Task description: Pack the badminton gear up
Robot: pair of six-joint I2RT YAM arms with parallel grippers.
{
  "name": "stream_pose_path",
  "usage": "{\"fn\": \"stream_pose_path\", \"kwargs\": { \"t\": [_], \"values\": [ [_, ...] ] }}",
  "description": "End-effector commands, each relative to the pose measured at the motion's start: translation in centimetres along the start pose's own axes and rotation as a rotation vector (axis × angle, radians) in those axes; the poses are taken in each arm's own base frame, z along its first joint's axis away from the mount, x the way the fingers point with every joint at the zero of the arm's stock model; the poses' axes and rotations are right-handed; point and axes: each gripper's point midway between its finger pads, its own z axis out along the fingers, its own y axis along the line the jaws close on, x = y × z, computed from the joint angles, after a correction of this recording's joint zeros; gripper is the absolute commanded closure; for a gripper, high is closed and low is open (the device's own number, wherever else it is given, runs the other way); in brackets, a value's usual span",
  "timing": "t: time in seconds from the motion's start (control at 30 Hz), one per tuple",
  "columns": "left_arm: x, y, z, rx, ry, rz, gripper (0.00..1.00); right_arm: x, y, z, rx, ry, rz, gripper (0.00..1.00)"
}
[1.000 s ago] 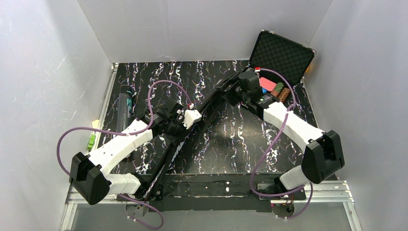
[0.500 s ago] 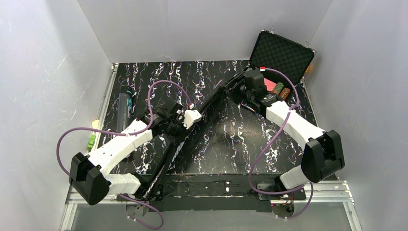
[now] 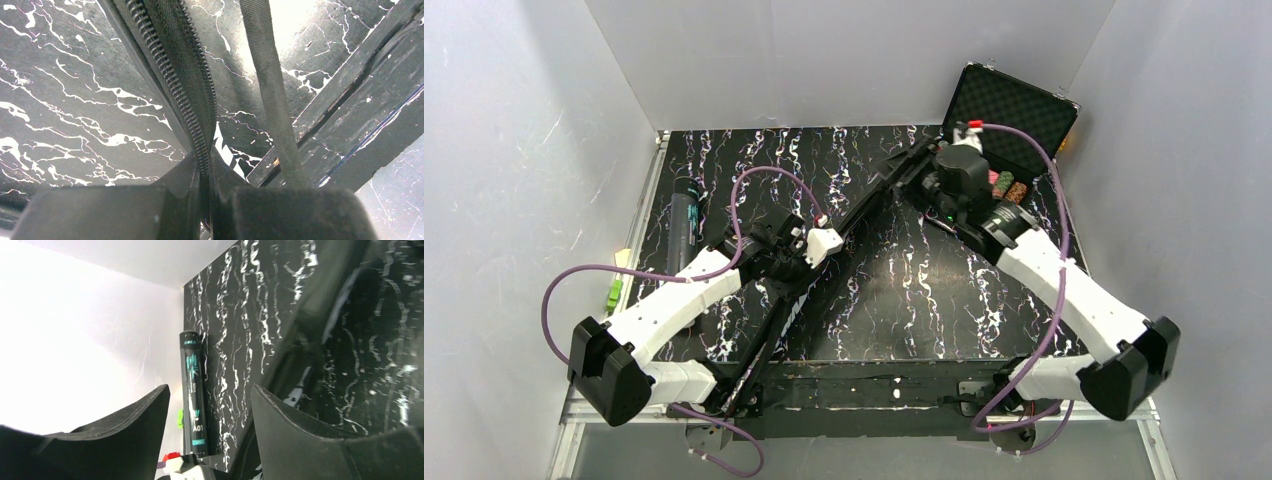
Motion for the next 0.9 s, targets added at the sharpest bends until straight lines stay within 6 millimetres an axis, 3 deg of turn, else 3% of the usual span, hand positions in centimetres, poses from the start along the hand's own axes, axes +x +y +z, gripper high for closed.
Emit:
{"fn": "stream_pose_path", "kwargs": {
  "t": [0.0,0.17,0.33,0.4,0.57,0.73,0.87],
  "values": [
    [-3.1,0.2,-1.9,-0.016,-0.113,0.04,1.0,3.4,1.3,2.4,-0.001,0.087,-0.098,0.32],
    [-3.1,0.4,-2.1,-0.024,-0.113,0.044,1.0,6.0,0.5,4.5,0.005,0.164,-0.06,0.32],
    [-3.1,0.3,-2.2,-0.024,-0.116,0.047,1.0,6.8,-0.8,5.4,0.045,0.185,-0.041,0.31],
    [-3.2,0.3,-2.3,-0.024,-0.122,0.048,1.0,6.7,-1.5,5.6,0.062,0.177,-0.03,0.3],
    [-3.0,0.2,-2.8,-0.024,-0.124,0.048,1.0,4.6,-5.6,6.8,0.155,0.144,0.047,0.3],
    [-3.2,0.0,-2.9,-0.012,-0.126,0.05,1.0,2.9,-5.7,7.9,0.124,0.093,0.076,0.32],
    [-3.0,-0.1,-2.7,-0.006,-0.123,0.047,1.0,2.3,-5.2,8.3,0.095,0.069,0.104,0.43]
  ]
}}
